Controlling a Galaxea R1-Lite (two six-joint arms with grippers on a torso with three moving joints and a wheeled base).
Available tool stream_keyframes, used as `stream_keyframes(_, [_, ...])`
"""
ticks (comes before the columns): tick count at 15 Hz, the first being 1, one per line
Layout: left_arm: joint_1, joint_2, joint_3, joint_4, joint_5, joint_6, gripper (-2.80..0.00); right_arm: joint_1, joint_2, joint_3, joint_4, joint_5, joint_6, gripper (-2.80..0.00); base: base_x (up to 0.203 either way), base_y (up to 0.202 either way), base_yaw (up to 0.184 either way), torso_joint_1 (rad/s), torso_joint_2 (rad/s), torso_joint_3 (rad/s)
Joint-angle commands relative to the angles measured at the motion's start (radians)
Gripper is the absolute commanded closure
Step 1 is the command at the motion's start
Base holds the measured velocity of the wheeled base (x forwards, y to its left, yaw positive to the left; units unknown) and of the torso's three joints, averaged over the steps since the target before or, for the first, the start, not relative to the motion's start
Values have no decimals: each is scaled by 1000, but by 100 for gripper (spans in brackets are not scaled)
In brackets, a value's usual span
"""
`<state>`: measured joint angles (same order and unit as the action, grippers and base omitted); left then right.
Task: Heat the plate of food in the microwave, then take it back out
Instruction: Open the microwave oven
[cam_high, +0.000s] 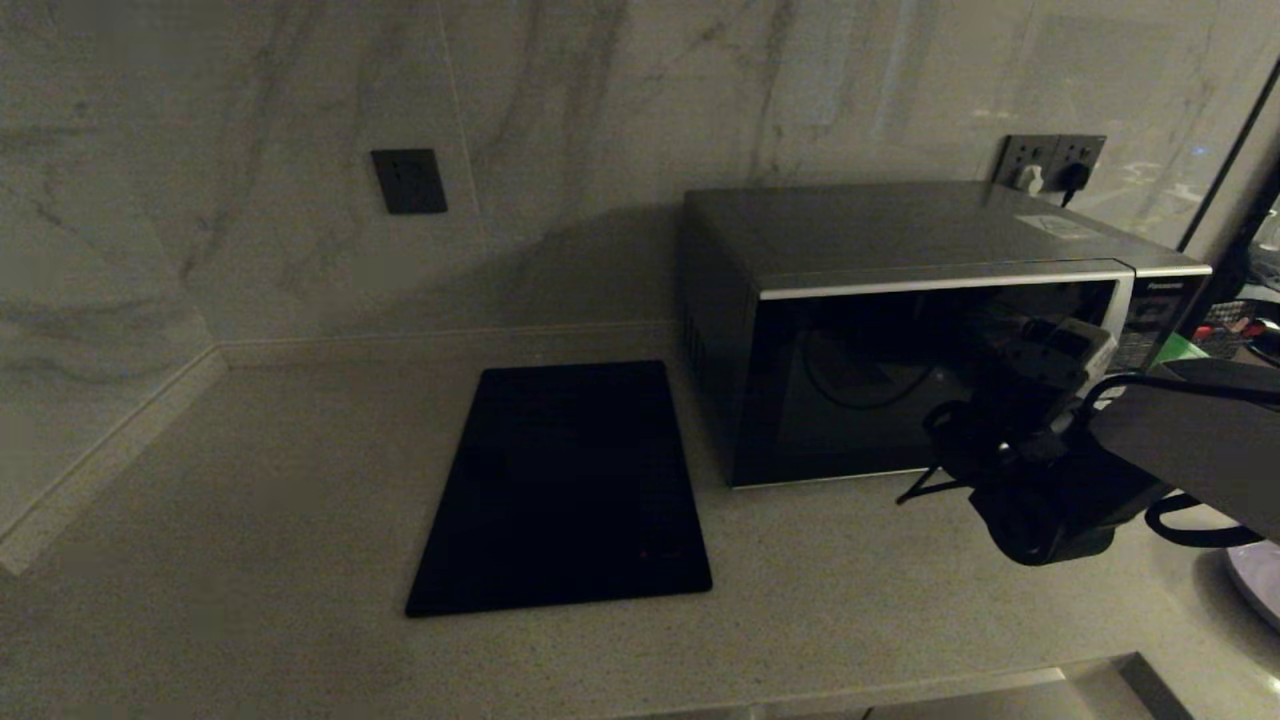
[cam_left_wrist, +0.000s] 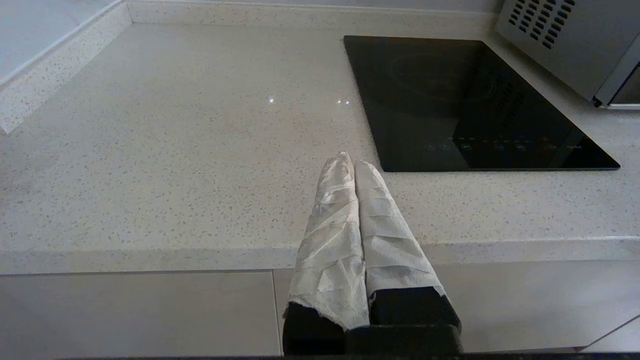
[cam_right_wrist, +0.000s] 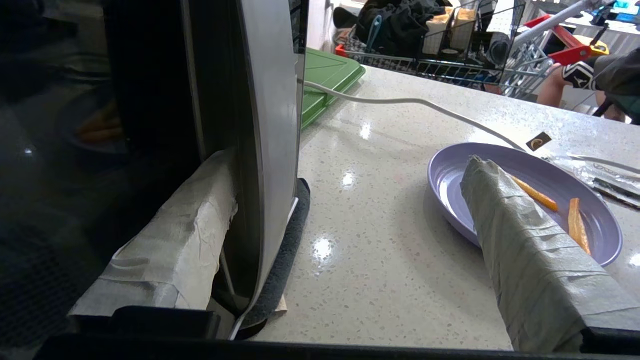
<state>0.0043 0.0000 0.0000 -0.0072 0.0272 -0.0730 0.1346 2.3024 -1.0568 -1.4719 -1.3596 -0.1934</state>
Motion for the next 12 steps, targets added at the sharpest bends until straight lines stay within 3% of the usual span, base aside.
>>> stream_keyframes(1, [0,2,0,0,0,-1,0,-5,9,0,-8,-7,-1,-280,0,0,0,0,0,0])
stream_keyframes(7, [0,2,0,0,0,-1,0,-10,12,-15,-8,-4,-3,-280,0,0,0,0,0,0])
stream_keyframes(8, [0,2,0,0,0,-1,0,-13,12,-27,-9,-4,-3,0,0,0,0,0,0,0])
stream_keyframes(12, [0,2,0,0,0,-1,0,-13,22,-34,-8,-5,-3,0,0,0,0,0,0,0])
